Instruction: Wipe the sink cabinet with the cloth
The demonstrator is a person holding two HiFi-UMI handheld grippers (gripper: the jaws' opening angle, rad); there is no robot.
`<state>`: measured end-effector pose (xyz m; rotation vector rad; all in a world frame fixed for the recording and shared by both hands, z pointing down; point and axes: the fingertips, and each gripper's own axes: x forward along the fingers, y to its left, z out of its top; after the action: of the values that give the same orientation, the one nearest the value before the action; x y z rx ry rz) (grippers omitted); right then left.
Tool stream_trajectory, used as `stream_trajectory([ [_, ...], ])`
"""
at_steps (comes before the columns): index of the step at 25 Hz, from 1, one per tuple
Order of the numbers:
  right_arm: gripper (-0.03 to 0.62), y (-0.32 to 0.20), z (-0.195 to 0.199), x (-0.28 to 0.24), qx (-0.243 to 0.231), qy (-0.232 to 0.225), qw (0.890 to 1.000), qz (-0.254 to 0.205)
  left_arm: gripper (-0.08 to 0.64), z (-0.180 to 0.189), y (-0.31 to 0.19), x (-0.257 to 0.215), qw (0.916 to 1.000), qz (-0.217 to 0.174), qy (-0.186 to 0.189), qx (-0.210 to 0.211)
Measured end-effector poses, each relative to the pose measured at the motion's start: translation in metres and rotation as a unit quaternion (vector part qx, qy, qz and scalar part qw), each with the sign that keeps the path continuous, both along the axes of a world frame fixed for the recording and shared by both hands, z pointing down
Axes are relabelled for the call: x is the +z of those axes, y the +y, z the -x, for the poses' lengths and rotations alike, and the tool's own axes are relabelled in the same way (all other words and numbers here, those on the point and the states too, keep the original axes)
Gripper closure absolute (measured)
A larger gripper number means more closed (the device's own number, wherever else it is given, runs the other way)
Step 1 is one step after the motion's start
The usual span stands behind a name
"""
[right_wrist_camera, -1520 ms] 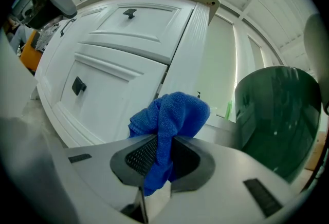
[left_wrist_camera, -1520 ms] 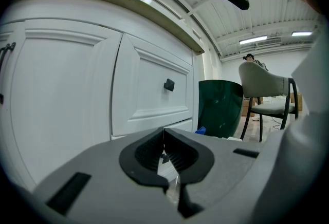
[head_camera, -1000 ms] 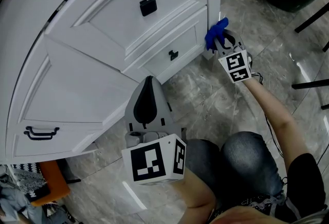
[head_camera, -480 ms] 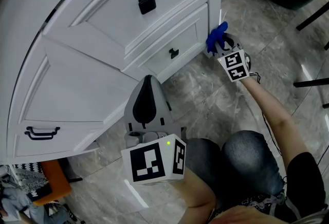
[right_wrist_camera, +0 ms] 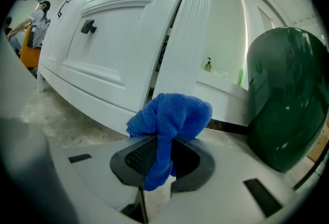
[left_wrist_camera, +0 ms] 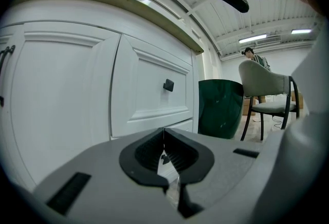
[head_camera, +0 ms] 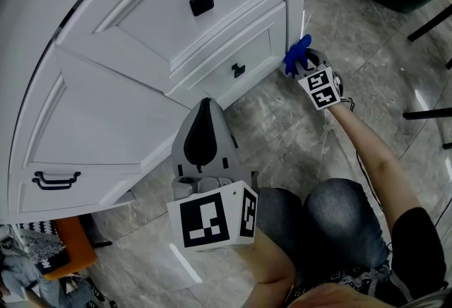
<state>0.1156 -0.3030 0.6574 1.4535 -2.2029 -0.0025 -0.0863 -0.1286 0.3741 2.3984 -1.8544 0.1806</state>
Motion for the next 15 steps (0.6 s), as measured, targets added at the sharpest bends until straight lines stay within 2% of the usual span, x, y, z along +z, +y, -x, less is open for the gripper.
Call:
stream_trajectory([
  [12, 0.517, -0.001, 0.001, 0.016, 0.005, -0.002, 0.999, 0.033, 0.554, -0.006, -0.002, 0.003, 1.0000, 0.004, -0.005, 0.004],
  [15, 0.517, 0.002, 0.001, 0.017, 0.003, -0.034, 0.998, 0.046, 0.554, -0.007, -0.005, 0.005, 1.0000, 0.006, -0.005, 0.003],
])
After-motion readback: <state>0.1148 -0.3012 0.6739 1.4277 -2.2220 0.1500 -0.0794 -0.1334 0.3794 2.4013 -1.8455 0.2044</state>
